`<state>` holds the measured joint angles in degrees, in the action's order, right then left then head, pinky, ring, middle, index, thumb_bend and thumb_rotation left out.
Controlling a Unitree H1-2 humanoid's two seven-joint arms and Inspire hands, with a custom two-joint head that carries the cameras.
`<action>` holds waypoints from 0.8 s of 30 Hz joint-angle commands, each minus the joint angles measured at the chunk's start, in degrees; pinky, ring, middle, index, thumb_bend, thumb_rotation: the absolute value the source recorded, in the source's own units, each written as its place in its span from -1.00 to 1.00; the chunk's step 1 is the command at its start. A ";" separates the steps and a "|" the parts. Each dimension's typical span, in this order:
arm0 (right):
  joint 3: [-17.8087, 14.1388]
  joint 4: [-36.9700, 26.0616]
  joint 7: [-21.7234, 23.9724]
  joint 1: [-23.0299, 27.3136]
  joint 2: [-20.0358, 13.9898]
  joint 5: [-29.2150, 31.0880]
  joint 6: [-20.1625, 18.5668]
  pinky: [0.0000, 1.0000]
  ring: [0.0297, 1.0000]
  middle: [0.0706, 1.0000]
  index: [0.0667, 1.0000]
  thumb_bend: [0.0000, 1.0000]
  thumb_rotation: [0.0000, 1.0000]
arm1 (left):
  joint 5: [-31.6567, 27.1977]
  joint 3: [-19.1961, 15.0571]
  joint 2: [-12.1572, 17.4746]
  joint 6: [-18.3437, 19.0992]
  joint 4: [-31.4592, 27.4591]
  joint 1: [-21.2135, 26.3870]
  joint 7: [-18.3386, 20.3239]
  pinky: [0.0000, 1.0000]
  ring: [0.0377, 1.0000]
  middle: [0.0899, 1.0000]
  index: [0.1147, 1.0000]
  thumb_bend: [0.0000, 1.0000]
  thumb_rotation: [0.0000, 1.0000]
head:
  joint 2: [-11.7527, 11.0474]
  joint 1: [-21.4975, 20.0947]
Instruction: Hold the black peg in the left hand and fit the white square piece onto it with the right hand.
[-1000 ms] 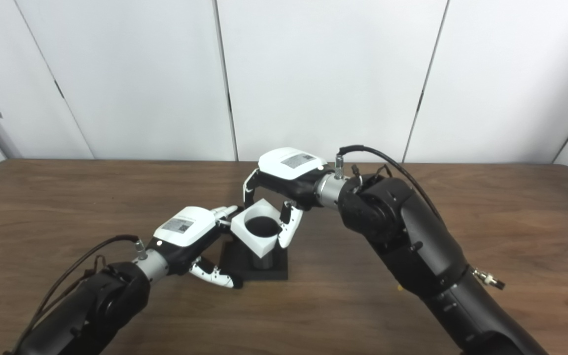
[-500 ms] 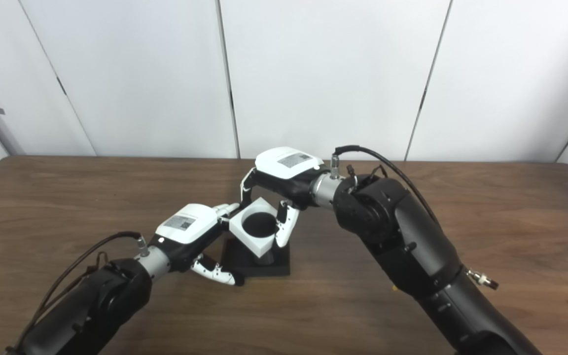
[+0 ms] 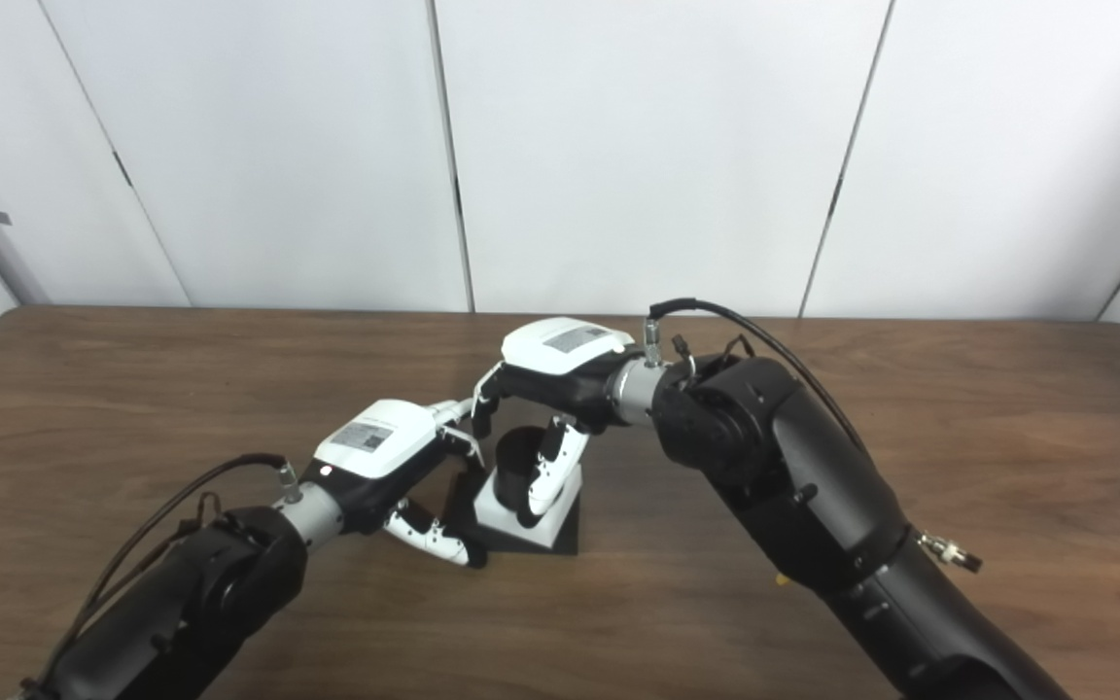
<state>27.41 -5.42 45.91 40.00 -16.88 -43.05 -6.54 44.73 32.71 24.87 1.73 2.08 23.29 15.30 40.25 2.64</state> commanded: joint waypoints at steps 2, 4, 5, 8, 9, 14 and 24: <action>-0.64 -1.10 0.04 2.84 -0.52 0.41 -0.60 0.75 0.66 0.58 0.32 0.80 -0.36 | 0.75 3.90 -0.66 -1.30 0.89 -2.94 6.17 0.78 0.89 0.95 -0.15 0.04 -0.85 | 0.06 0.15; -0.61 -1.15 0.32 2.87 -0.57 0.36 -0.76 0.76 0.67 0.59 0.33 0.80 -0.36 | 0.65 3.85 -0.59 -1.47 0.92 -2.93 6.10 0.77 0.89 0.95 -0.14 0.04 -0.85 | 0.05 0.11; -0.62 -1.15 0.39 2.88 -0.58 0.34 -0.78 0.76 0.67 0.59 0.33 0.80 -0.36 | 0.59 3.80 -0.57 -1.54 0.92 -2.95 6.02 0.77 0.89 0.95 -0.15 0.04 -0.85 | 0.08 0.06; -0.75 -1.11 0.18 2.91 -0.74 0.30 -0.45 0.75 0.66 0.58 0.34 0.80 -0.37 | 0.67 3.76 -0.53 -1.42 0.81 -2.95 6.05 0.77 0.89 0.95 -0.15 0.04 -0.85 | 0.03 0.04; -0.81 -1.13 0.11 2.93 -0.81 0.30 -0.38 0.74 0.66 0.58 0.34 0.80 -0.37 | 0.72 3.75 -0.54 -1.42 0.84 -2.95 5.99 0.76 0.89 0.95 -0.15 0.04 -0.85 | 0.03 0.04; -1.63 -1.75 -0.01 3.17 -1.40 0.50 -0.54 0.75 0.66 0.59 0.36 0.77 -0.40 | 0.66 3.66 -0.49 -1.13 0.71 -2.94 6.34 0.78 0.89 0.95 -0.14 0.04 -0.85 | -0.05 0.00; -6.18 -4.04 -2.45 2.42 -5.15 2.51 0.03 0.60 0.60 0.53 0.29 0.72 -0.53 | 0.66 3.42 -0.27 -1.67 1.10 -2.91 5.83 0.75 0.88 0.94 -0.15 0.04 -0.85 | -0.24 -0.25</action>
<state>22.55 -7.52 45.57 40.01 -21.12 -41.16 -7.25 44.73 32.64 24.96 1.72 1.84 23.23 15.69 39.90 2.20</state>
